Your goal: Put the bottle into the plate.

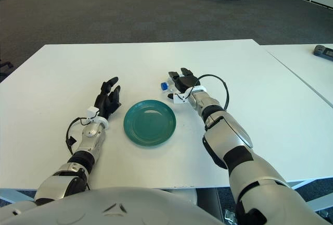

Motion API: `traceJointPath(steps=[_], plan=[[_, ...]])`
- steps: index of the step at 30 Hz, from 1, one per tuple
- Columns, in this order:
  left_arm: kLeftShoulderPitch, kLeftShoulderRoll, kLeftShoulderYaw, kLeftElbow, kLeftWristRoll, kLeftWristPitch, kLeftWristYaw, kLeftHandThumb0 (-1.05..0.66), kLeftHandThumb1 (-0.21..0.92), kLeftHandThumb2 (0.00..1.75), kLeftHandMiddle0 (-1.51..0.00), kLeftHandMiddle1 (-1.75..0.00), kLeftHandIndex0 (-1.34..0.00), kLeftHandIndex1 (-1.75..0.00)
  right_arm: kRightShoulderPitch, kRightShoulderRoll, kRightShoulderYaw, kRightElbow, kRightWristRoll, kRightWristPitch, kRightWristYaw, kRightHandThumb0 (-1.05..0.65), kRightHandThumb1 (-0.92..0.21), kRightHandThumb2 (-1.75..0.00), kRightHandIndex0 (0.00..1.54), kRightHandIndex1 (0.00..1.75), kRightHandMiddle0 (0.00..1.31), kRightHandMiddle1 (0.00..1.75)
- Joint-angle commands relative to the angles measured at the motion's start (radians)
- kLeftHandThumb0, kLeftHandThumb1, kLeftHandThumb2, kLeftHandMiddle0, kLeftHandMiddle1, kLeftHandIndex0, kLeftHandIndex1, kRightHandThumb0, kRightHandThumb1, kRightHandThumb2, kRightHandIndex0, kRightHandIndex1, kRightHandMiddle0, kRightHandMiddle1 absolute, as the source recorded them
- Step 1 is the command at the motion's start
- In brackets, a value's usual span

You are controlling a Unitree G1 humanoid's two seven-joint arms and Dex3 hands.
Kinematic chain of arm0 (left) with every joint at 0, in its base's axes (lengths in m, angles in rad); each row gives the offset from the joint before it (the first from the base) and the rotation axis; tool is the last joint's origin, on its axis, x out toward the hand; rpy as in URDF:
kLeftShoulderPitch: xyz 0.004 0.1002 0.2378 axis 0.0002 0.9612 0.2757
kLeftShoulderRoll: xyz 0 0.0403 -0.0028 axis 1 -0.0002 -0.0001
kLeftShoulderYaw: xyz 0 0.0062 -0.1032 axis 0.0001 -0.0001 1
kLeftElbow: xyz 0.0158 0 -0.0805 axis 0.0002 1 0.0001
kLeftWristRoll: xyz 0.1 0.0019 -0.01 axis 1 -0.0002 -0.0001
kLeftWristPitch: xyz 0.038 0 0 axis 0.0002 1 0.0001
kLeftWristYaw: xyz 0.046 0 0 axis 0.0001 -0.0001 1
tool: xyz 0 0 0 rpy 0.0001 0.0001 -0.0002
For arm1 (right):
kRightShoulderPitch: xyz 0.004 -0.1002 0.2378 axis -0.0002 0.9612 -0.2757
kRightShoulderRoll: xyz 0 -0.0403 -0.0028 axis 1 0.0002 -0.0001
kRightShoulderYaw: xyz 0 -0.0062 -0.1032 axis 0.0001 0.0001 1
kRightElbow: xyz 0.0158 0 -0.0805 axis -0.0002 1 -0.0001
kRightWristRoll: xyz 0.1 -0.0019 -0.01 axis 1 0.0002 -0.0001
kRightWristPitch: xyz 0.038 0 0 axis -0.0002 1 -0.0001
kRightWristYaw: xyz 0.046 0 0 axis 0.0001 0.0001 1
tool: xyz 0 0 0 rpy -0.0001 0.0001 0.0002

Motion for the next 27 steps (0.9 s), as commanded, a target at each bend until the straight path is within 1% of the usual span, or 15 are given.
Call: traceJointPath(steps=[1, 7, 17, 21, 23, 24, 25, 26, 27], plan=[[0.040, 0.003, 0.004, -0.010, -0.014, 0.022, -0.007, -0.79, 0.92, 0.72, -0.36, -0.02, 0.00, -0.86, 0.065, 0.013, 0.021, 0.023, -0.004, 0.006, 0.049, -1.01, -0.92, -0.92, 0.00, 0.00, 0.00, 0.08], [0.062, 0.012, 0.010, -0.043, -0.033, 0.026, -0.027, -0.79, 0.92, 0.71, -0.36, -0.02, 0.00, -0.85, 0.108, 0.010, 0.021, 0.029, 0.008, -0.002, 0.069, -1.02, -0.92, -0.96, 0.00, 0.00, 0.00, 0.06], [0.080, 0.019, 0.017, -0.067, -0.059, 0.015, -0.054, -0.76, 0.92, 0.72, -0.37, -0.03, 0.00, -0.81, 0.132, -0.009, 0.017, 0.025, 0.023, -0.039, 0.088, -1.00, -0.92, -0.98, 0.00, 0.00, 0.00, 0.06], [0.087, 0.022, 0.021, -0.081, -0.065, 0.017, -0.063, -0.73, 0.92, 0.73, -0.37, -0.02, 0.00, -0.80, 0.141, -0.016, 0.007, 0.025, 0.036, -0.045, 0.090, -0.98, -0.92, -0.97, 0.03, 0.01, 0.00, 0.18], [0.090, 0.024, 0.023, -0.085, -0.070, 0.021, -0.067, -0.72, 0.92, 0.74, -0.37, -0.02, 0.00, -0.80, 0.144, -0.017, 0.003, 0.025, 0.042, -0.040, 0.090, -0.97, -0.92, -0.95, 0.09, 0.03, 0.00, 0.30], [0.091, 0.025, 0.025, -0.087, -0.072, 0.024, -0.069, -0.72, 0.92, 0.75, -0.37, -0.02, 0.00, -0.80, 0.145, -0.017, 0.003, 0.025, 0.044, -0.037, 0.090, -0.97, -0.92, -0.94, 0.14, 0.05, 0.00, 0.38], [0.092, 0.026, 0.027, -0.091, -0.077, 0.028, -0.072, -0.71, 0.92, 0.75, -0.37, -0.02, 0.00, -0.80, 0.146, -0.017, 0.004, 0.026, 0.046, -0.028, 0.086, -0.96, -0.92, -0.94, 0.16, 0.05, 0.00, 0.41], [0.093, 0.026, 0.029, -0.093, -0.080, 0.030, -0.075, -0.71, 0.92, 0.75, -0.37, -0.02, 0.00, -0.80, 0.148, -0.017, 0.005, 0.026, 0.047, -0.023, 0.084, -0.96, -0.92, -0.92, 0.25, 0.10, 0.00, 0.53], [0.094, 0.026, 0.031, -0.095, -0.083, 0.033, -0.076, -0.71, 0.92, 0.75, -0.37, -0.02, 0.00, -0.80, 0.149, -0.017, 0.007, 0.026, 0.047, -0.015, 0.079, -0.95, -0.92, -0.91, 0.28, 0.11, 0.00, 0.58]])
